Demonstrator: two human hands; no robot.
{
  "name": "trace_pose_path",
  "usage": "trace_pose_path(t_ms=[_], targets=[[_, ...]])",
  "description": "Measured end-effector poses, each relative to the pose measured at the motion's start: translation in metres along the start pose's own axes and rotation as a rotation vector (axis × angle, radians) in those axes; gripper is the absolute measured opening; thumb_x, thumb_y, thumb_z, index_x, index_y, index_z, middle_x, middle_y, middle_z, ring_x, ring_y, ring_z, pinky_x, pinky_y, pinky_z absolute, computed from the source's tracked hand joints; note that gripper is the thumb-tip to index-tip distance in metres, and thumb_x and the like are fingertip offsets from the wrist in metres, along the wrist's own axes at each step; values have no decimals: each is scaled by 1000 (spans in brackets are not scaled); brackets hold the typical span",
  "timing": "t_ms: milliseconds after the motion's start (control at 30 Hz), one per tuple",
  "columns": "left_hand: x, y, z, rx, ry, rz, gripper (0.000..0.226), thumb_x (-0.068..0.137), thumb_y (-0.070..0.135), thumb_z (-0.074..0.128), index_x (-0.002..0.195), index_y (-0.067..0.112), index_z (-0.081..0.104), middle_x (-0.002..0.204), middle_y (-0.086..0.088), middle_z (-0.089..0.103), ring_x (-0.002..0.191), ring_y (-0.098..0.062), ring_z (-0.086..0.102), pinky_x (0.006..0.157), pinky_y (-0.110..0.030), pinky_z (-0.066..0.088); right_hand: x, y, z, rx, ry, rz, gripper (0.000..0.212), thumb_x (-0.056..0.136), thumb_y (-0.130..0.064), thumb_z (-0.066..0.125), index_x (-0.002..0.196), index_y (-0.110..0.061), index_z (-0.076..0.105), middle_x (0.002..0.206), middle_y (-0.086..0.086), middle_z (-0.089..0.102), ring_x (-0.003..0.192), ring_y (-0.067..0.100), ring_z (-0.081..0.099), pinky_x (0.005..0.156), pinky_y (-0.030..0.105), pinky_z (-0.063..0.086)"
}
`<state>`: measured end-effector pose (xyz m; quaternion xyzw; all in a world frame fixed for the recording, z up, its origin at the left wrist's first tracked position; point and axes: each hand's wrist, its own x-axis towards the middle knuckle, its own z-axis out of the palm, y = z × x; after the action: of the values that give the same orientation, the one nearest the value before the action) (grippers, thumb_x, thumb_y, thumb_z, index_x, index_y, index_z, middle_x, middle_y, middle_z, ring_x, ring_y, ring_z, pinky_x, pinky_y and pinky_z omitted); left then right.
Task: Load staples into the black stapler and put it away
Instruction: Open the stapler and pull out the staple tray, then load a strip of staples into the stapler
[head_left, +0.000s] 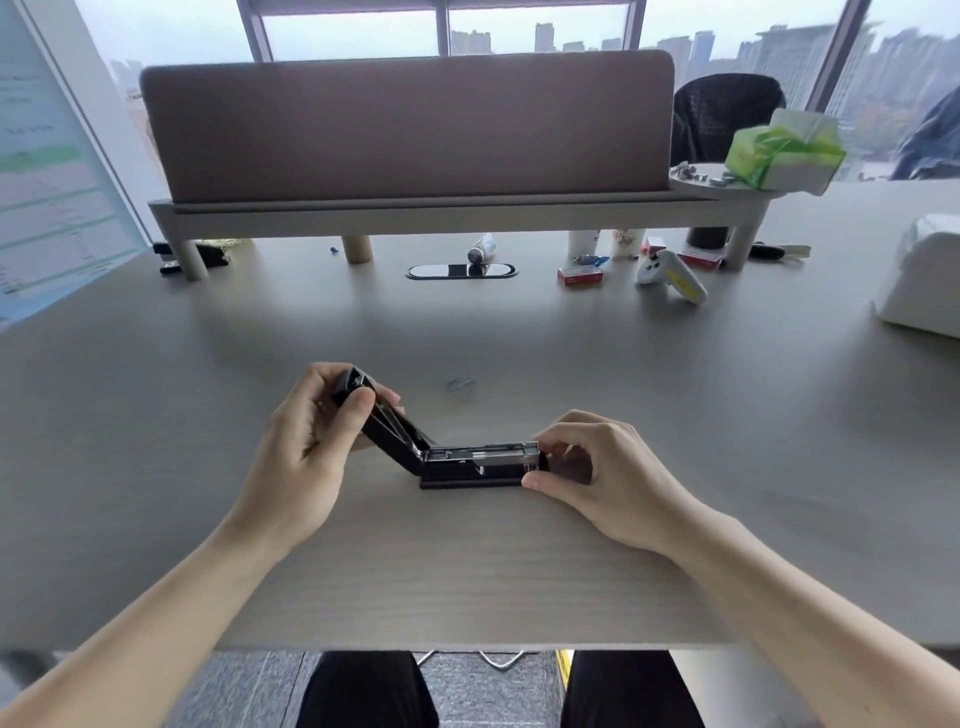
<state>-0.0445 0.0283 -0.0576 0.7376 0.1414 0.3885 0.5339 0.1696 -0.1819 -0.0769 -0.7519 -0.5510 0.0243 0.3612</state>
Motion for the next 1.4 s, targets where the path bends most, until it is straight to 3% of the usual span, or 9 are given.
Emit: trace_pose_path(t_ms=[133,233,300,367,500,633,867,1133,1400], targets=[[-6,-4,-19,-172,10,-150,62,73,66,81,102,14,63,108,-15,80,104,-31,79,82,-38,66,-1,-1,0,-10,8,0,22,85,-42,84,96,-24,78,92,-12,68,81,6,64,73,7,43],[-9,-7,-32,-145,-20,-228,46,71,54,89,94,19,69,105,-10,80,103,-30,76,83,-30,65,0,-1,0,-11,10,4,23,84,-42,84,97,-23,79,93,-13,68,82,6,65,74,8,44],[-6,-9,-39,76,-69,-208,21,86,29,84,95,19,69,105,-3,80,96,-27,71,83,-15,57,0,-1,0,-7,10,4,21,84,-41,85,95,-23,79,92,-12,69,82,7,65,74,9,45],[-2,-3,-43,373,-87,-113,16,92,14,76,105,20,68,111,5,78,99,-18,69,89,-13,49,0,-1,1,-3,10,2,20,84,-40,85,94,-24,78,91,-12,68,82,8,65,73,12,47],[6,24,-32,972,-280,275,34,91,38,72,124,32,66,125,17,69,105,-11,68,81,-19,53,0,0,1,-10,10,-7,19,84,-40,84,94,-25,78,91,-11,69,81,8,65,75,15,49],[11,36,-2,1181,-495,290,35,94,50,65,127,39,65,118,21,70,85,-8,61,84,-26,51,0,0,1,-13,14,-9,18,84,-39,85,93,-24,79,89,-11,68,81,10,65,73,14,47],[13,25,-1,1173,-479,240,30,93,52,66,121,41,67,110,21,71,94,-9,67,81,-30,53,0,2,3,-15,21,-14,18,84,-40,85,92,-26,77,89,-11,67,80,7,64,72,10,44],[3,9,-4,882,-415,64,35,83,62,62,113,44,67,102,22,72,95,-7,69,85,-40,56,0,2,2,-7,15,-10,18,84,-39,84,94,-25,79,90,-9,68,80,11,65,70,12,45],[2,10,-3,916,-409,36,36,83,63,63,114,44,67,104,22,72,96,-7,69,85,-39,57,0,1,2,-19,5,3,19,85,-40,84,93,-24,79,91,-9,68,79,12,65,70,14,47]])
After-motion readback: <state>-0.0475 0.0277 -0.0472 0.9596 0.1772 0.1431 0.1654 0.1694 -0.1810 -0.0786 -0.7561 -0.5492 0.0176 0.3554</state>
